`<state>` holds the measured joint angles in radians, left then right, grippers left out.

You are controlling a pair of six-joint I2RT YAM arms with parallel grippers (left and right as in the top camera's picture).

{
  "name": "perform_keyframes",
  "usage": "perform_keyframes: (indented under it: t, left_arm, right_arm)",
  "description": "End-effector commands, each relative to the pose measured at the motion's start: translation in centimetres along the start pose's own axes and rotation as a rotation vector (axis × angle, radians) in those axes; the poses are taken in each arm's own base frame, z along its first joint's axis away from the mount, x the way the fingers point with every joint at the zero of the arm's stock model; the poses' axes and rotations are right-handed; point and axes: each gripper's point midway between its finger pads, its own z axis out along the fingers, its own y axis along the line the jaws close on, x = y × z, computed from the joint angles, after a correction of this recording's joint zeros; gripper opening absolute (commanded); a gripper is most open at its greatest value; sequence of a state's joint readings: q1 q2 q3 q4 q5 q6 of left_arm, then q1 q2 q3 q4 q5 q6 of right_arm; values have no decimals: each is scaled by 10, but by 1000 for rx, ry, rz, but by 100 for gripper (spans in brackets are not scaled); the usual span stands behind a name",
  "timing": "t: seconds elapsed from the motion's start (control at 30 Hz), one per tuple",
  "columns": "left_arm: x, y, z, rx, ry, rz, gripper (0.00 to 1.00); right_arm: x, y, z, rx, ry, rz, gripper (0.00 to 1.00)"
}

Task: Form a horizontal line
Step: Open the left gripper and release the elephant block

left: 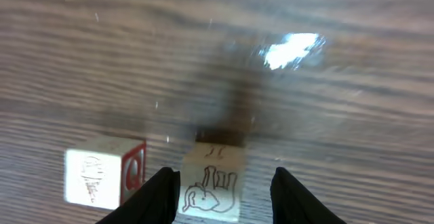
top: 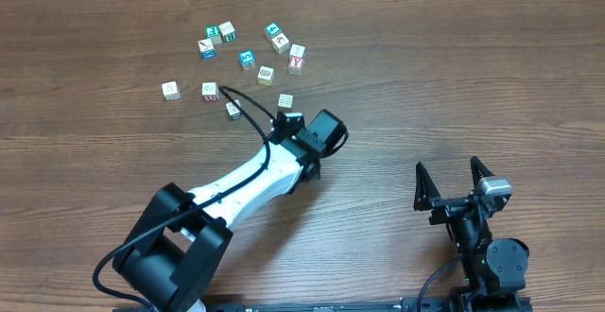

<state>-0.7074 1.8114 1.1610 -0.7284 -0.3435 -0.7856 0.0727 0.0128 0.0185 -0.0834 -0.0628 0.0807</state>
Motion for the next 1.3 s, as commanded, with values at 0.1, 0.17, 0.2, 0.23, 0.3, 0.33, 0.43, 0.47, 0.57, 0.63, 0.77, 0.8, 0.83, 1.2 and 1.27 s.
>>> perform_keyframes:
  t: [0.1,0.17,0.2,0.23,0.3,0.33,0.43,0.47,0.57,0.63,0.77,0.8,0.83,1.2,1.27]
  left_arm:
    - [-43,-14,-33,6,-93,9,41]
    - [-41,-25,-36,59,-69,4,11]
    - [-38,-30,-36,85,-49,5,4]
    - [-33,-34,-36,111,-22,7,4]
    - [-24,-41,-35,149,25,12,4]
    - [-21,-42,-34,159,38,14,4]
    - [-14,-45,-27,175,54,15,4]
    - [-12,-45,-24,176,52,15,4]
    - [-6,-44,-13,175,54,15,4]
    - [-1,-42,-6,171,57,16,4]
    - [4,-41,2,169,53,16,4]
    - [3,-41,2,169,49,15,4]
    - [2,-41,3,172,45,13,4]
    - [16,-41,28,127,91,32,4]
    - [17,-40,30,122,95,34,4]
  right_arm:
    - [2,-2,0,9,-3,-4,100]
    - [2,-2,0,9,-3,-4,100]
    - [2,-2,0,9,-3,-4,100]
    - [2,-2,0,9,-3,-4,100]
    - [2,-2,0,9,-3,-4,100]
    - [2,-2,0,9,-3,-4,100]
    - [2,-2,0,9,-3,-4,100]
    - [2,-2,0,9,-3,-4,100]
    - [2,-2,0,9,-3,-4,100]
    - [2,-2,0,9,-3,-4,100]
    - [2,-2,0,9,-3,-4,100]
    - [2,-2,0,9,-3,-4,100]
    - [2,-2,0,9,-3,-4,100]
    - [2,-2,0,9,-3,-4,100]
    - [2,-2,0,9,-3,-4,100]
